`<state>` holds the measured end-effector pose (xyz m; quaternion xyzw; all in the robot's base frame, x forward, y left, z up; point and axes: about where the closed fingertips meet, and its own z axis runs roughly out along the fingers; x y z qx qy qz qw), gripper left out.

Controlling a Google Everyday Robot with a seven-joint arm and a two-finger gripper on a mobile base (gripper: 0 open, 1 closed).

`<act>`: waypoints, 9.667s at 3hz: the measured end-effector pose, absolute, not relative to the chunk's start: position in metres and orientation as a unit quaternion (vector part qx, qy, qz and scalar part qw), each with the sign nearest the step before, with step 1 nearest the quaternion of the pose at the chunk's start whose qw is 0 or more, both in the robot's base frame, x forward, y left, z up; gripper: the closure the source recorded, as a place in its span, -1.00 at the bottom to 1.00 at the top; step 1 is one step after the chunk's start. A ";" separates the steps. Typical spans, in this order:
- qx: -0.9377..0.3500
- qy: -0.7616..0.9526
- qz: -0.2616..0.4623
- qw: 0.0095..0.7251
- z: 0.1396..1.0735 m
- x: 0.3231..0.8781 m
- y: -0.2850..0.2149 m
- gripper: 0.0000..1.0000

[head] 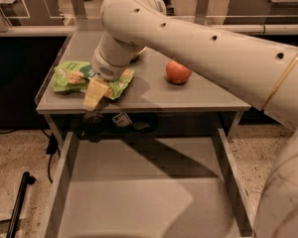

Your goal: Place green rice chip bag into top drawer

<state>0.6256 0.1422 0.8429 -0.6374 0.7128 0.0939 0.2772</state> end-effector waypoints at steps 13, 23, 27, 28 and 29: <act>-0.650 0.690 0.137 0.288 0.925 0.477 -0.060 1.00; -0.545 0.763 0.211 0.278 0.675 0.449 -0.078 1.00; -0.571 0.752 0.233 0.231 0.679 0.437 -0.065 -0.38; -0.571 0.752 0.233 0.231 0.679 0.437 -0.065 -0.85; -0.571 0.752 0.233 0.231 0.679 0.437 -0.065 -1.00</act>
Offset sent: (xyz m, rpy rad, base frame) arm 0.0000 0.0000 0.0000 0.0000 0.0000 0.0000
